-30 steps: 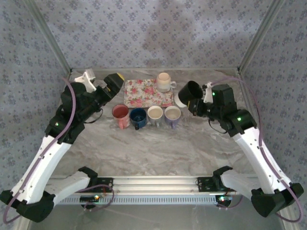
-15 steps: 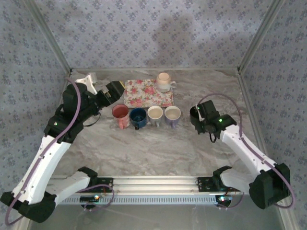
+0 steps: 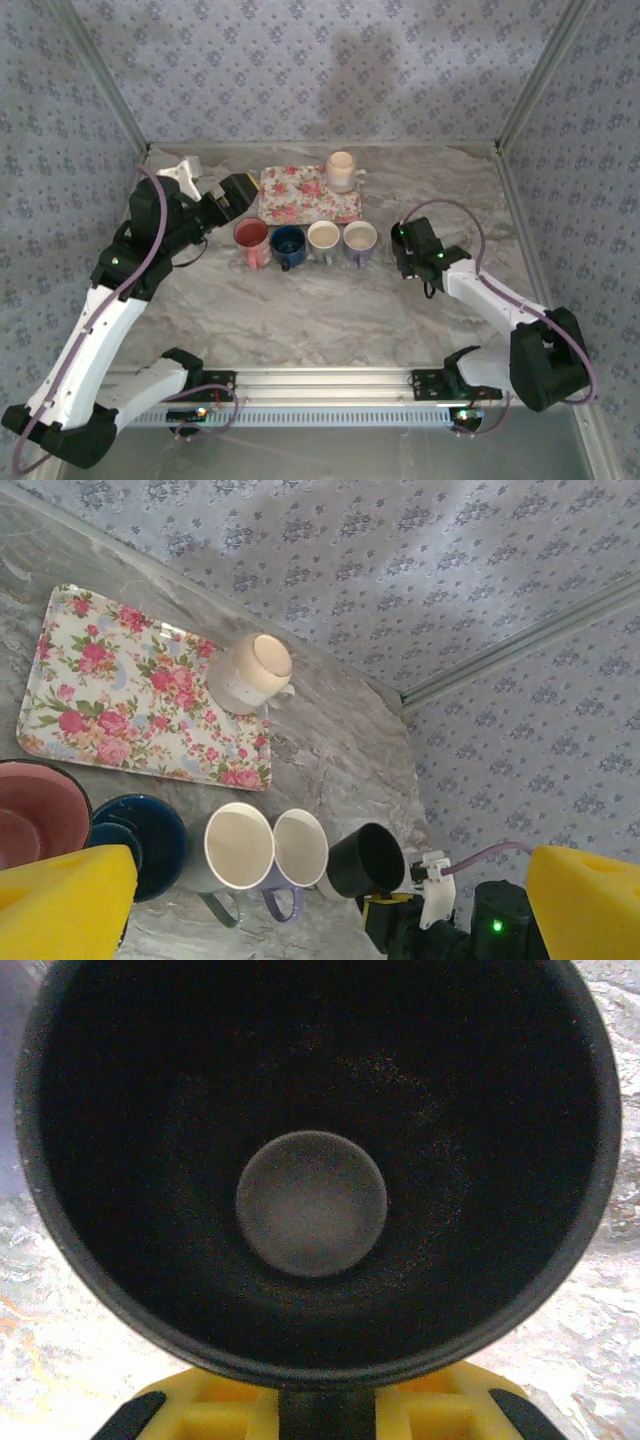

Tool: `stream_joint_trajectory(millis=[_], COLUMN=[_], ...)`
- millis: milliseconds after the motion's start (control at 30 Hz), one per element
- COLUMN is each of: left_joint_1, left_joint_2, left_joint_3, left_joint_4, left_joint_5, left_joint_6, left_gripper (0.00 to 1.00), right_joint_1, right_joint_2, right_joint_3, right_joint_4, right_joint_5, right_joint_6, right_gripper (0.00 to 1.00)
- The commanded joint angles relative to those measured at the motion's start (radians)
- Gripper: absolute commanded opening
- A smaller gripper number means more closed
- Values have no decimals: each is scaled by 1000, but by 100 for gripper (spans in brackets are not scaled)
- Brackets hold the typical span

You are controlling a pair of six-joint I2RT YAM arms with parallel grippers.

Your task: Turn the mug right side up

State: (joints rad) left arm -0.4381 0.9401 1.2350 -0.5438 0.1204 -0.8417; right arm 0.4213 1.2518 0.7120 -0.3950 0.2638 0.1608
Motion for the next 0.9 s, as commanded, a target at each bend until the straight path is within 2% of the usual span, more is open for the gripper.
stream_joint_trajectory(millis=[0, 267, 433, 600, 633, 767, 867], left_joint_1=[10, 19, 21, 23, 22, 25, 27], left_joint_2=[6, 11, 13, 8, 4, -9, -19], left_joint_3=[17, 17, 26, 28, 26, 17, 8], left_joint_4=[-19, -28, -36, -53, -54, -60, -61], left_joint_5=[17, 19, 25, 24, 24, 21, 19], left_joint_6=[4, -2, 3, 11, 10, 10, 13], left_gripper=[100, 100, 99, 99, 100, 99, 99], right_joint_1=[11, 45, 67, 76, 77, 76, 77], right_joint_2=[4, 35, 58, 75, 76, 74, 60], right_joint_3=[-2, -31, -40, -44, -44, -41, -32], right_joint_4=[130, 178, 187, 193, 190, 172, 145], right_joint_5=[8, -15, 7, 26, 30, 40, 41], right_joint_6=[43, 104, 129, 143, 146, 162, 160], right_gripper=[0, 1, 7, 8, 10, 27, 36])
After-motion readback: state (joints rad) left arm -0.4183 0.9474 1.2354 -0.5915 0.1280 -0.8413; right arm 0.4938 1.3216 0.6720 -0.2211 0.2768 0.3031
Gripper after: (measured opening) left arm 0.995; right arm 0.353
